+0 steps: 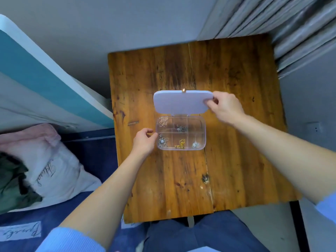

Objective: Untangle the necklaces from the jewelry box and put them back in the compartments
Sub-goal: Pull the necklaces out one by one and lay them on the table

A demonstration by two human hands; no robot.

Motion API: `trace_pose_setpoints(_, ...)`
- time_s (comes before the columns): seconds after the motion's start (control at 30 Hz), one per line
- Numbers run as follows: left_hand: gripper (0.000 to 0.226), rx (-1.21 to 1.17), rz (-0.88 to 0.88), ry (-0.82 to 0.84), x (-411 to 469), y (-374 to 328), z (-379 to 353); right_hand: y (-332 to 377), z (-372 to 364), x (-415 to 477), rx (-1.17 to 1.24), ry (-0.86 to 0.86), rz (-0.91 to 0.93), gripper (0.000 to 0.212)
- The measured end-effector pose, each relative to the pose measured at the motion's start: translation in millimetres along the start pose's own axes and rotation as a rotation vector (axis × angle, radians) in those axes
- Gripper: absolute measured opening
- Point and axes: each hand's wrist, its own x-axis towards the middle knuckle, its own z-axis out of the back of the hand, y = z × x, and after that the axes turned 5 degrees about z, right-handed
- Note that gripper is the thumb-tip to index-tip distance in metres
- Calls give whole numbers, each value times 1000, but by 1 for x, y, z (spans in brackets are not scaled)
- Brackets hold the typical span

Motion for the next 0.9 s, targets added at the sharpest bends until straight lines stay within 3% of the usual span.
trace_pose_setpoints(0.33,19,-234,134,162,10,43,-23,-10,-42,67,248,41,-272,24)
trace_pose_setpoints(0.4,17,-313,142,192,12,46,-24,-13,-50,66,232,53,-279,16)
trace_pose_setpoints(0.47,17,-338,143,195,14,47,-25,-16,-54,62,154,70,-274,24)
trace_pose_setpoints(0.57,18,-321,140,187,14,48,-26,-12,-49,43,-82,-19,-181,43)
trace_pose_setpoints(0.67,20,-275,131,192,14,47,-25,2,-49,5,-91,-47,87,32)
trace_pose_setpoints(0.8,17,-252,123,200,13,44,-24,28,-74,-49,-100,330,302,21)
trace_pose_setpoints(0.9,16,-239,106,193,13,44,-25,35,-95,-62,-274,455,339,28)
